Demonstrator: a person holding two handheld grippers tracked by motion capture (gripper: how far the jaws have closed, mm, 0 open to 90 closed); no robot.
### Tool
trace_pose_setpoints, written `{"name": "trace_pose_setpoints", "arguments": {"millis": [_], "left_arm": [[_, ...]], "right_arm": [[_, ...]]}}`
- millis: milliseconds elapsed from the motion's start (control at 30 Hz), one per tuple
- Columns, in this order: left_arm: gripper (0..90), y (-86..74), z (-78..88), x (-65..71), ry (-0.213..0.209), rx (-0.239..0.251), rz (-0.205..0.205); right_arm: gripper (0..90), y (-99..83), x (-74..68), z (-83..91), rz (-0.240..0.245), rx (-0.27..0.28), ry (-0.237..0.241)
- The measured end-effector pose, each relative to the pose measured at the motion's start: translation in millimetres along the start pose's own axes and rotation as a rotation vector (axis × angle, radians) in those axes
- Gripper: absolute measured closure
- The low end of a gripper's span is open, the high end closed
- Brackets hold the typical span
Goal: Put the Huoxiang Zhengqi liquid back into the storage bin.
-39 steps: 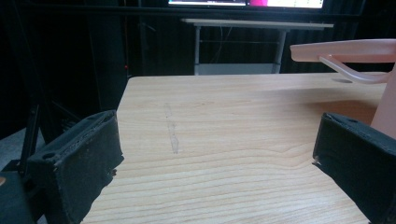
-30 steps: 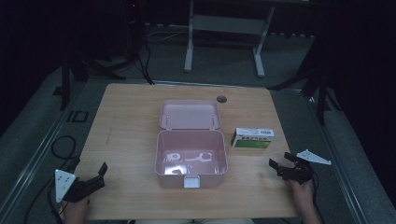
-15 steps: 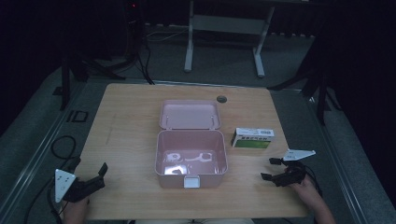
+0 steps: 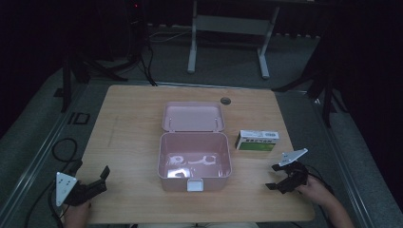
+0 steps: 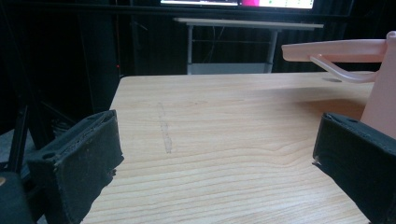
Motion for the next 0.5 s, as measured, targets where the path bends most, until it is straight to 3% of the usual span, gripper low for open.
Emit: {"name": "trace_pose_setpoints", "arguments": {"millis": [233, 500], "left_arm": [[1.1, -0.1, 0.1, 0.1, 0.001, 0.001, -0.001], [1.1, -0.1, 0.3, 0.1, -0.001, 0.001, 0.001]], "right_arm": [[13.6, 9.9, -3.9, 0.7, 0.068, -0.147, -0.01], [13.7, 20.6, -6.9, 4.2, 0.103, -0.206, -0.006]]}}
Point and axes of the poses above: each handheld gripper's, and its own axes: z roughly backward along the jaws, y roughly out of its top, x roughly to its right, the point moved 1 cm from there along -z, roughly forward along the jaws, and after that the axes turned 1 degree about -z, right-handed, at the moved point
